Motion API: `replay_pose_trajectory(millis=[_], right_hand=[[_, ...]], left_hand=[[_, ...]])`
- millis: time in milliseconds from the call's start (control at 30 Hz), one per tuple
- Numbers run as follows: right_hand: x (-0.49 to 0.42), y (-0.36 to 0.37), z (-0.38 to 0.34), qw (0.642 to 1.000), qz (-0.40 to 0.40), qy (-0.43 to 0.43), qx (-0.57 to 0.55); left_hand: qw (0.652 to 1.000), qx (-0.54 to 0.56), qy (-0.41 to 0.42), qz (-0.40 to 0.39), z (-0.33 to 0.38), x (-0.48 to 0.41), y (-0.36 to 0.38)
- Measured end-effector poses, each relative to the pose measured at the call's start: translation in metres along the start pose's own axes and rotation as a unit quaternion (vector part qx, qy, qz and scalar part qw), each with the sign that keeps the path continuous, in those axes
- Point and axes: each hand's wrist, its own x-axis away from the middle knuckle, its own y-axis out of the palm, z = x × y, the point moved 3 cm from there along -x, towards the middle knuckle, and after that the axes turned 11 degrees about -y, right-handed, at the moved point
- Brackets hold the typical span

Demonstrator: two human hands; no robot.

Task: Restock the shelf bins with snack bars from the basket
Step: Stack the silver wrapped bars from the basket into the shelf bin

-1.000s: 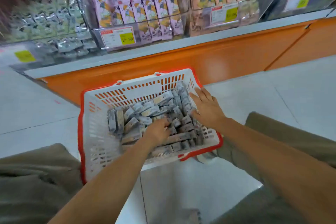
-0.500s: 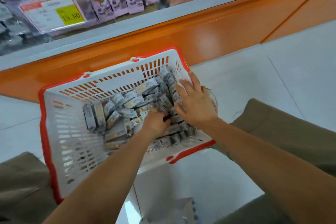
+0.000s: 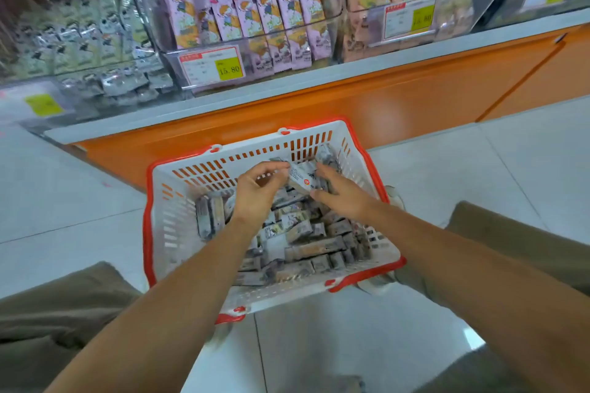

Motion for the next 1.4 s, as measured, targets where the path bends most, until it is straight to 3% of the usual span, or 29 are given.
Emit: replay_pose_trajectory(millis=[67, 233, 367, 500, 633, 767, 867, 1033, 1167, 1400], right_hand=[[-0.007, 0.001, -0.018, 0.998, -0.007, 0.013, -0.059], [-0.006, -0.005, -0.06, 0.996, 0.022, -0.071, -0.039], [-0.007, -0.021, -0.101, 0.976, 0.068, -0.185, 0.098], [-0.008, -0.027, -0.157, 0.943, 0.055, -0.283, 0.165], [-0.013, -0.027, -0.21, 0.931, 0.053, -0.324, 0.159], [-0.016, -0.035, -0.262, 0.91, 0.141, -0.372, 0.116], [-0.029, -0.04, -0.289, 0.899, 0.176, -0.374, 0.141], [-0.071, -0.045, -0.305, 0.899, 0.165, -0.313, 0.258], [-0.106, -0.053, -0.31, 0.895, 0.153, -0.284, 0.308], [-0.158, -0.079, -0.292, 0.907, 0.188, -0.24, 0.291]], left_hand=[[0.998, 0.068, -0.014, 0.0, 0.011, 0.008, -0.01], [0.986, 0.156, -0.062, -0.004, 0.036, 0.032, -0.05], [0.99, 0.076, -0.102, -0.053, 0.052, 0.046, -0.081], [0.985, -0.012, -0.137, -0.103, 0.066, 0.061, -0.098], [0.992, -0.038, -0.074, -0.094, 0.095, 0.079, -0.125], [0.997, 0.034, -0.043, -0.05, 0.126, 0.086, -0.16], [0.996, 0.079, -0.031, 0.02, 0.152, 0.082, -0.186], [0.988, 0.063, -0.053, 0.134, 0.182, 0.048, -0.216], [0.982, 0.058, -0.073, 0.164, 0.205, 0.009, -0.224], [0.976, 0.0, -0.12, 0.184, 0.233, -0.059, -0.22]])
